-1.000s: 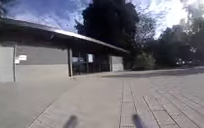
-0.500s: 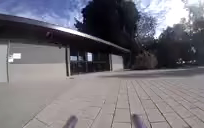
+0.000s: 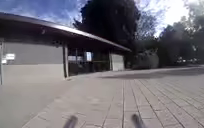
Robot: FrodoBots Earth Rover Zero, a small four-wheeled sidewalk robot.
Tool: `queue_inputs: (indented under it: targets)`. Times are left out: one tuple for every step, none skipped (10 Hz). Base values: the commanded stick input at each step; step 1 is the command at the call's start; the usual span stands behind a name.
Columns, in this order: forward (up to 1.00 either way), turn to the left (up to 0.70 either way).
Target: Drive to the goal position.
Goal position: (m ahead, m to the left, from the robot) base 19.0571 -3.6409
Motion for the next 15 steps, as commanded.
queue_inputs:
  targets:
    - [1.00,0.00]
    - [1.00,0.00]
    - [1.00,0.00]
    - [1.00,0.00]
    - [1.00,0.00]
    - [1.00,0.00]
    - [1.00,0.00]
    - [1.00,0.00]
    - [1.00,0.00]
    - [1.00,0.00]
    - [1.00,0.00]
    - [1.00,0.00]
    - [1.00,0.00]
    - [1.00,0.00]
    - [1.00,0.00]
